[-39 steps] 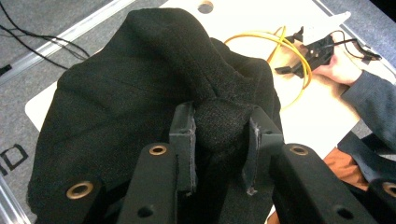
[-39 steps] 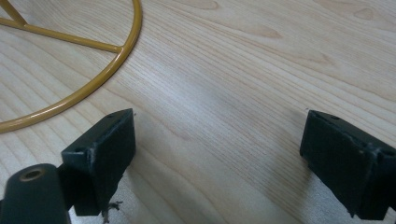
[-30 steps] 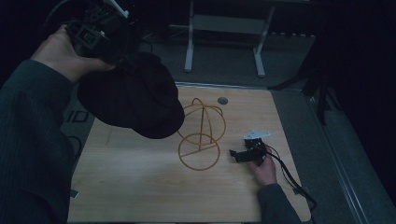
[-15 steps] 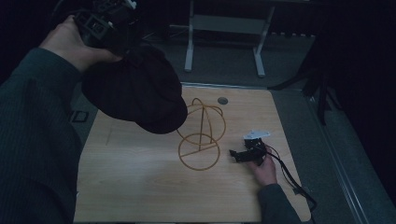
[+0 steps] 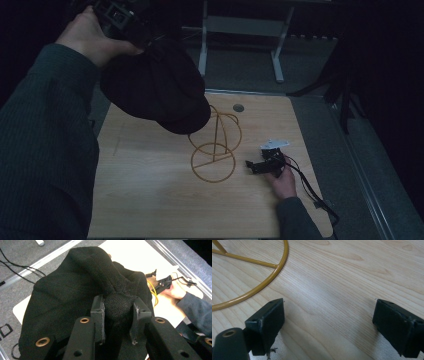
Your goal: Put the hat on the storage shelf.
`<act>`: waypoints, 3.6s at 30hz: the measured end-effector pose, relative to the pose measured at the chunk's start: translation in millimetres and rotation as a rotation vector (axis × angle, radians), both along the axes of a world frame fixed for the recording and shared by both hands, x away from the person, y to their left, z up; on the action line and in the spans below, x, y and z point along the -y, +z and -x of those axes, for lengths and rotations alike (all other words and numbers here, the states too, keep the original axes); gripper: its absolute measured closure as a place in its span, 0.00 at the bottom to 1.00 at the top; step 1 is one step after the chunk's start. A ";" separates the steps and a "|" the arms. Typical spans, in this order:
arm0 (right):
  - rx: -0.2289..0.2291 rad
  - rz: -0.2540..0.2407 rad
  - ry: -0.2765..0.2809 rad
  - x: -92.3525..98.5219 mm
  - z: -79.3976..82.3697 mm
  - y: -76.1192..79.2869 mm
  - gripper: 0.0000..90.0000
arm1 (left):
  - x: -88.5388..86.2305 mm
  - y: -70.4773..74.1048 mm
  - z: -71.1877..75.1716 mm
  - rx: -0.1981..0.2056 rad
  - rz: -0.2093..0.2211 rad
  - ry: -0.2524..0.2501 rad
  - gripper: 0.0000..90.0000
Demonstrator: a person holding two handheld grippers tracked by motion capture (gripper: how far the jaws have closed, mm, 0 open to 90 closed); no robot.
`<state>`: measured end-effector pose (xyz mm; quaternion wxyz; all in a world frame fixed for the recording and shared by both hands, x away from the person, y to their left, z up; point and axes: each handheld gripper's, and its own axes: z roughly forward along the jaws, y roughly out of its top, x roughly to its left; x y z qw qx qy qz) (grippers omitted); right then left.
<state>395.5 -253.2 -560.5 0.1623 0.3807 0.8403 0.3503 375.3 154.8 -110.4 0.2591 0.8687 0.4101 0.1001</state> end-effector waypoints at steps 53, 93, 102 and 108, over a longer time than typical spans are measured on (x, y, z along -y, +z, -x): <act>0.000 0.001 0.005 0.0 0.0 0.0 0.11 | 80.0 -45.0 -28.5 -0.044 0.074 -0.116 0.76; -0.001 0.003 0.007 0.1 0.0 0.1 0.11 | 93.4 -107.6 -39.3 -0.116 0.060 -0.166 0.75; 0.002 0.004 0.010 0.3 -0.2 0.0 0.11 | 87.3 -124.6 -42.6 -0.139 0.056 -0.162 0.74; 0.002 0.002 0.008 0.1 -0.1 0.1 0.11 | 82.1 -138.6 -44.9 -0.162 0.064 -0.158 0.74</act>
